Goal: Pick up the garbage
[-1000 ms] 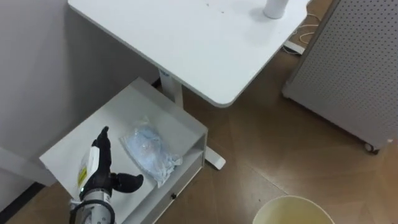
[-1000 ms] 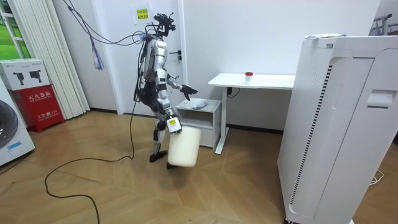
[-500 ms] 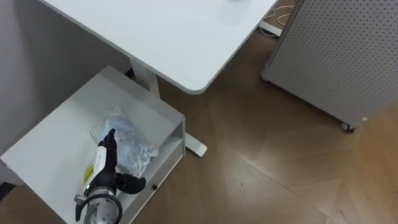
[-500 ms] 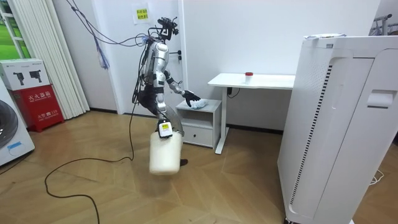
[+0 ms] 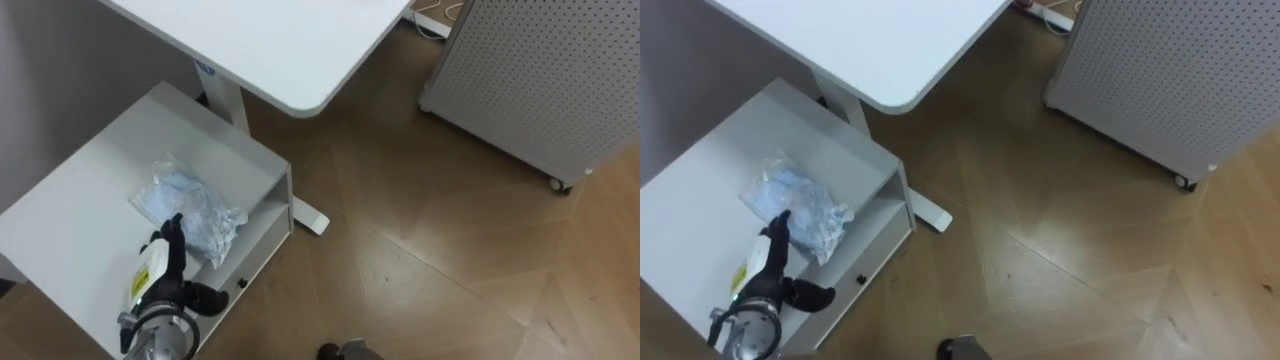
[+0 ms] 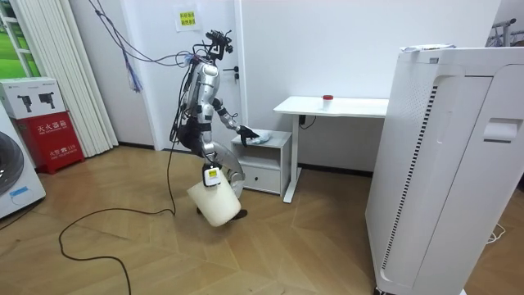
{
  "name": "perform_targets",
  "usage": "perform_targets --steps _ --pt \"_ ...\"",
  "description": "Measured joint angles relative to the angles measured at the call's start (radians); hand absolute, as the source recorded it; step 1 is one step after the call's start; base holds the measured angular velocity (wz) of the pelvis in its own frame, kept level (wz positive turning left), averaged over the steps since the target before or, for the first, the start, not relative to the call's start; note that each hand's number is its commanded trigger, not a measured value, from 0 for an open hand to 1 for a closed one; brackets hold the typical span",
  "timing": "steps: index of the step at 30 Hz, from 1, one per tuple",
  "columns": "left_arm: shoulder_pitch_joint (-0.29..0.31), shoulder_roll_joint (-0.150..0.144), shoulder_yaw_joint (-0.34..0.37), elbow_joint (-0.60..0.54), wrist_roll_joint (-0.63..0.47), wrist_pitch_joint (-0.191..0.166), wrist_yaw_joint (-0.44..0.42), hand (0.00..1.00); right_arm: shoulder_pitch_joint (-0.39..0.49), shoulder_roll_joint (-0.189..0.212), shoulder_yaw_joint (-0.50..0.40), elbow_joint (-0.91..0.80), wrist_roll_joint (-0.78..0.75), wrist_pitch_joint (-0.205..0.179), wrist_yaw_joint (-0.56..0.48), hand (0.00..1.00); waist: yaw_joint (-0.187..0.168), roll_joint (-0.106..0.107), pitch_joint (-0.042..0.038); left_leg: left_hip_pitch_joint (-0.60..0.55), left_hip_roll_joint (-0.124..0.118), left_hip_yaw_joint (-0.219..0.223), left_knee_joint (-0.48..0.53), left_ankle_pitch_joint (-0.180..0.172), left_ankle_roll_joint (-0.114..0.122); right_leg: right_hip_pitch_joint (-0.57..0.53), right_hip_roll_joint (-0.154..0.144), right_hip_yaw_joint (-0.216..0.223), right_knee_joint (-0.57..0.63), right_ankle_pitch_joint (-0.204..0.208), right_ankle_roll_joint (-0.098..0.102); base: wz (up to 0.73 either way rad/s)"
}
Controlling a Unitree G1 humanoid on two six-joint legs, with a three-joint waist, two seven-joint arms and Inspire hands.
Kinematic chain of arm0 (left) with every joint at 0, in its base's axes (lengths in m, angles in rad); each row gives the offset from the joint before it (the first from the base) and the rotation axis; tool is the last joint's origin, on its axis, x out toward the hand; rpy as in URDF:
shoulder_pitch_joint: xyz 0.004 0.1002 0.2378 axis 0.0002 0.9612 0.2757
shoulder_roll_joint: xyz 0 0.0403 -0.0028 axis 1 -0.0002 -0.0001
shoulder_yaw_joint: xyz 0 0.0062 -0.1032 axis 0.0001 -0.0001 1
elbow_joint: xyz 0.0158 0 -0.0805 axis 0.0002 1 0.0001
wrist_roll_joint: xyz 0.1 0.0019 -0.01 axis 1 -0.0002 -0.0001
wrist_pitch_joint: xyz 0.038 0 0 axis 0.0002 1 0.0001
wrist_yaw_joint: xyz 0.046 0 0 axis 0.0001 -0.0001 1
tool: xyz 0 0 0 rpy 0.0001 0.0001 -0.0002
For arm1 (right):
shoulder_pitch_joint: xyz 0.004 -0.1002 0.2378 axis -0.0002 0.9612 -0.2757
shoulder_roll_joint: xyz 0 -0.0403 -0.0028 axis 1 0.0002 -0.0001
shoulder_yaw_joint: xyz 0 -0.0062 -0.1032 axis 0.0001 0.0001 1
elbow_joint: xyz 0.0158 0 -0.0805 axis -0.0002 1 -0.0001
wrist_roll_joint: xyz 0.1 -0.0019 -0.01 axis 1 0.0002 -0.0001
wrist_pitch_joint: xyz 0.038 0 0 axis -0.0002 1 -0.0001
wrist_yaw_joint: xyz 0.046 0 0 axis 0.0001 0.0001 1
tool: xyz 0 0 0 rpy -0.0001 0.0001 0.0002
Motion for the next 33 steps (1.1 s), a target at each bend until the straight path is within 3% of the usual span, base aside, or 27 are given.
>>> perform_targets --steps 4,6,7,9,11,14,27,33 --pt "-0.005 0.006 0.000 0.021 0.057 0.017 0.000 0.11 0.000 0.000 -0.001 0.000 0.004 0.007 0.021 1.00 -0.007 0.000 0.0000 -0.006 0.000 -0.002 0.004 -0.001 0.003 -0.004 0.001 0.000 0.000 0.003 0.005 -0.02" --pt "-0.006 0.009 -0.002 0.021 0.080 0.026 0.003 0.49 0.003 0.000 -0.001 0.000 0.016 0.016 0.030 1.00 -0.009 0.000 -0.0001 -0.008 0.000 -0.004 0.005 -0.001 0.003 -0.005 0.002 -0.001 0.000 0.002 0.005 0.00" --pt "-0.006 0.012 -0.003 0.020 0.096 0.029 0.020 0.52 0.007 0.000 -0.001 0.000 0.018 0.021 0.034 1.00 -0.009 0.000 -0.0003 -0.008 0.000 -0.005 0.006 -0.001 0.002 -0.005 0.003 -0.001 0.000 0.002 0.005 0.00" --pt "-0.008 0.026 -0.003 0.019 0.106 0.029 0.047 0.87 0.014 0.000 -0.001 0.000 0.018 0.026 0.041 1.00 -0.009 0.000 -0.0003 -0.008 0.000 -0.005 0.005 -0.001 0.002 -0.005 0.003 -0.001 0.000 0.003 0.005 0.00" --pt "-0.013 0.044 -0.005 0.017 0.111 0.030 0.060 1.00 0.014 0.000 -0.001 0.000 0.018 0.040 0.044 1.00 -0.011 0.000 -0.0004 -0.007 -0.001 -0.005 0.005 0.000 0.001 -0.005 0.003 -0.001 0.000 0.003 0.004 0.00" --pt "-0.025 0.070 -0.026 0.018 0.123 0.042 0.069 1.00 0.014 0.000 -0.002 0.000 0.021 0.055 0.044 1.00 -0.014 0.000 -0.0010 -0.005 -0.002 -0.005 0.005 0.000 0.001 -0.004 0.001 -0.001 0.000 0.003 0.004 0.00" --pt "-0.057 0.069 -0.049 0.020 0.261 0.153 0.052 1.00 0.014 0.000 -0.022 -0.009 0.020 0.086 0.042 1.00 -0.019 -0.001 -0.0038 -0.005 -0.004 -0.004 0.003 0.002 -0.003 -0.002 0.000 0.000 0.000 0.005 0.004 0.00" --pt "-0.053 0.064 -0.048 0.019 0.280 0.161 0.039 1.00 0.015 0.000 -0.022 -0.010 0.020 0.089 0.038 1.00 -0.018 -0.002 -0.0039 -0.006 -0.005 -0.005 0.002 0.002 -0.003 -0.002 -0.001 -0.001 -0.001 0.004 0.004 0.00"
